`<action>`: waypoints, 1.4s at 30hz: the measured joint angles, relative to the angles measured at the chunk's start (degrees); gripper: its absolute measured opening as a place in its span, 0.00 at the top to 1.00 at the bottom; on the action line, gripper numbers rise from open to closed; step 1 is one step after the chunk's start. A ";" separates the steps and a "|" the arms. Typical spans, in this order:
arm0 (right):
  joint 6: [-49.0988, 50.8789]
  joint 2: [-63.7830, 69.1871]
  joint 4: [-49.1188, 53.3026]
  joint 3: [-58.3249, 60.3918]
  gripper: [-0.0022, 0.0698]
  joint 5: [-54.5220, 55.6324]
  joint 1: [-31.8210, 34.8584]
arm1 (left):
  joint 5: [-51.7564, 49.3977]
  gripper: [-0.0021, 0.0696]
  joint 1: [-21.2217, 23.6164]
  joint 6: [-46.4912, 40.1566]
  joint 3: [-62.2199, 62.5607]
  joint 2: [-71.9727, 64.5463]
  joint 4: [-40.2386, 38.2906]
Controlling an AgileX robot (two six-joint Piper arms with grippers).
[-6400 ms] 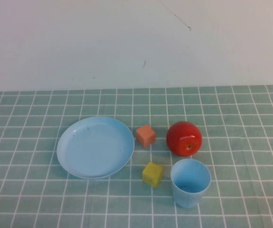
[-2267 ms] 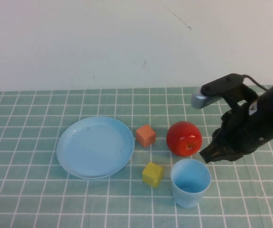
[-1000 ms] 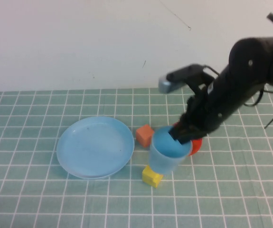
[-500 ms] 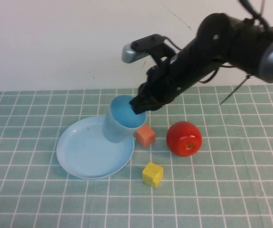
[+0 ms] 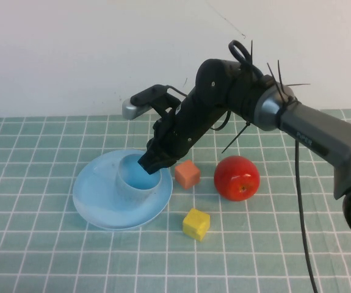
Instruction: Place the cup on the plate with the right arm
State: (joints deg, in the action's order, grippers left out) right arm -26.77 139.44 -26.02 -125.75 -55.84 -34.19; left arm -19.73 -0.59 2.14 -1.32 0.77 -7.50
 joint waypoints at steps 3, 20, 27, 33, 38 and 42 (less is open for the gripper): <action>0.62 0.43 0.24 -0.81 0.94 -0.77 0.00 | 0.00 0.98 0.00 0.00 0.00 0.00 0.00; 1.28 -4.86 1.75 -0.94 0.64 -1.23 0.00 | 0.00 0.97 0.00 0.00 0.00 0.00 0.00; 1.28 -11.22 4.15 -1.03 0.73 -5.55 0.00 | 0.00 0.97 0.00 0.00 0.00 0.00 0.00; 4.05 -18.11 9.98 -1.03 0.94 -12.79 0.00 | 0.00 0.98 0.00 0.00 0.00 0.00 0.00; 7.85 -24.90 18.74 -1.03 0.97 -15.07 0.00 | 0.00 0.97 0.00 0.00 0.00 0.00 0.00; 10.27 -31.80 23.25 1.84 0.97 -15.07 0.00 | 0.00 0.97 0.00 0.00 0.00 0.00 0.00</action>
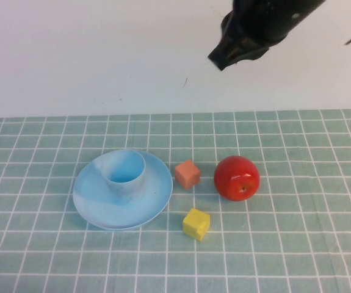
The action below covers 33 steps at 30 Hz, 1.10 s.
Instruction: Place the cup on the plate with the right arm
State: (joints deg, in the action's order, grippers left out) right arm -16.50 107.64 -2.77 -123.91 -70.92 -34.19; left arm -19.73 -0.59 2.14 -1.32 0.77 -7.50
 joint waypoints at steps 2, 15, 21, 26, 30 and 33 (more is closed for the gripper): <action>0.97 -4.22 1.61 3.23 0.97 0.00 0.00 | 0.00 0.97 0.00 0.00 0.00 0.00 0.00; 9.99 -37.58 5.98 40.42 0.97 8.32 0.00 | 0.00 0.97 0.00 0.00 0.00 0.00 0.00; 10.61 -48.76 5.86 52.47 0.97 10.46 0.00 | 0.00 0.97 0.00 0.00 0.00 0.00 0.00; 10.70 -51.51 5.42 55.01 0.97 5.67 0.00 | 0.00 0.97 0.00 0.00 0.00 0.00 0.00; 10.70 -51.51 5.42 55.48 0.97 2.05 0.00 | 0.00 0.97 0.00 0.00 0.00 0.00 0.00; 10.70 -51.51 5.42 55.48 0.97 1.17 0.00 | 0.00 0.97 0.00 0.00 0.00 0.00 0.00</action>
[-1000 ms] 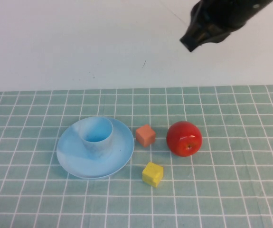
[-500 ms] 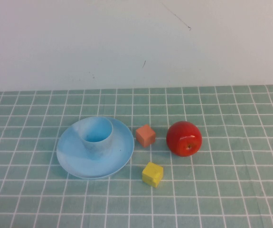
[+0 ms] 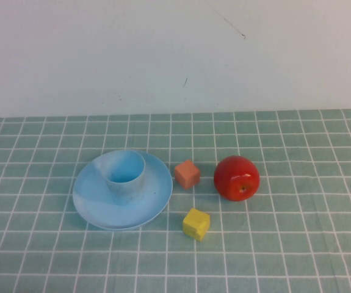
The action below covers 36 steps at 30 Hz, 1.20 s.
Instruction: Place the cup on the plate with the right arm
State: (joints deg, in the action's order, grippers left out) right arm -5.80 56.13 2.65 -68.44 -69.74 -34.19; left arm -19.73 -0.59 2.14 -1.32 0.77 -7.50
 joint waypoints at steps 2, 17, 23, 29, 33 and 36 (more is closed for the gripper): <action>0.00 0.00 -0.11 0.00 0.97 -0.20 0.00 | 0.00 0.97 0.00 0.00 0.00 0.00 0.00; -6.86 -20.64 -7.81 8.28 0.97 21.06 24.07 | 0.00 0.97 0.00 0.10 0.00 0.00 0.00; -9.58 -35.63 -5.75 24.84 0.97 40.35 32.03 | 0.00 0.97 0.00 0.10 0.00 0.00 0.00; -10.24 -48.17 -5.64 40.48 0.97 50.23 35.61 | 0.00 0.97 0.00 0.10 0.00 0.00 0.00; -10.24 -53.73 -7.20 49.69 0.97 51.41 38.68 | 0.00 0.97 0.00 0.10 0.00 0.00 0.00; -10.24 -56.06 -8.62 55.89 0.97 51.79 40.36 | 0.00 0.97 0.00 0.10 0.00 0.00 0.00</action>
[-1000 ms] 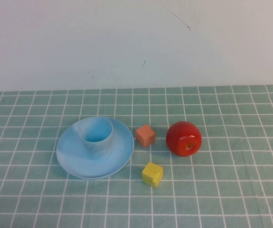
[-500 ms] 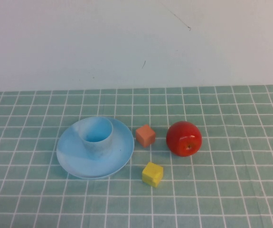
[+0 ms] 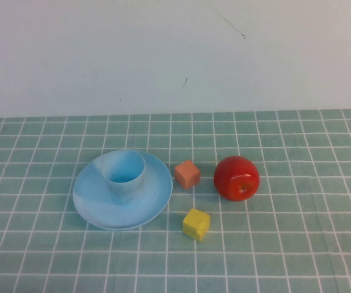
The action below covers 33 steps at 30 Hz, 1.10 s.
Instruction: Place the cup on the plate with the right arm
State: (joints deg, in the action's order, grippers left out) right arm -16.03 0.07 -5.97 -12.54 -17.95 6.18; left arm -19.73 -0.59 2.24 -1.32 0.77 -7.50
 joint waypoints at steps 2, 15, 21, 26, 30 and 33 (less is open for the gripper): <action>0.00 -0.63 -0.50 4.13 0.97 0.12 0.51 | 0.00 0.97 0.00 0.00 0.00 0.00 0.00; -1.40 -0.73 -1.88 14.13 0.97 -3.28 1.28 | 0.00 0.97 0.00 -0.10 0.00 0.00 0.00; -6.52 -0.73 -1.88 14.13 0.97 -3.50 1.28 | 0.00 0.97 0.00 -0.10 0.00 0.00 0.00; -7.40 -0.73 -1.88 14.13 0.97 -3.61 1.28 | 0.00 0.97 0.00 -0.10 0.00 0.00 0.00; -7.64 -0.73 -1.88 14.13 0.97 -3.61 1.28 | 0.00 0.97 0.00 -0.10 0.00 0.00 0.00; -7.64 -0.73 -1.88 14.13 0.97 -3.61 1.28 | 0.00 0.97 0.00 -0.10 0.00 0.00 0.00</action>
State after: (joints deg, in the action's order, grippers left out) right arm -23.68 -0.66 -7.85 1.58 -21.56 7.46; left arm -19.73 -0.59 2.14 -1.32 0.77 -7.50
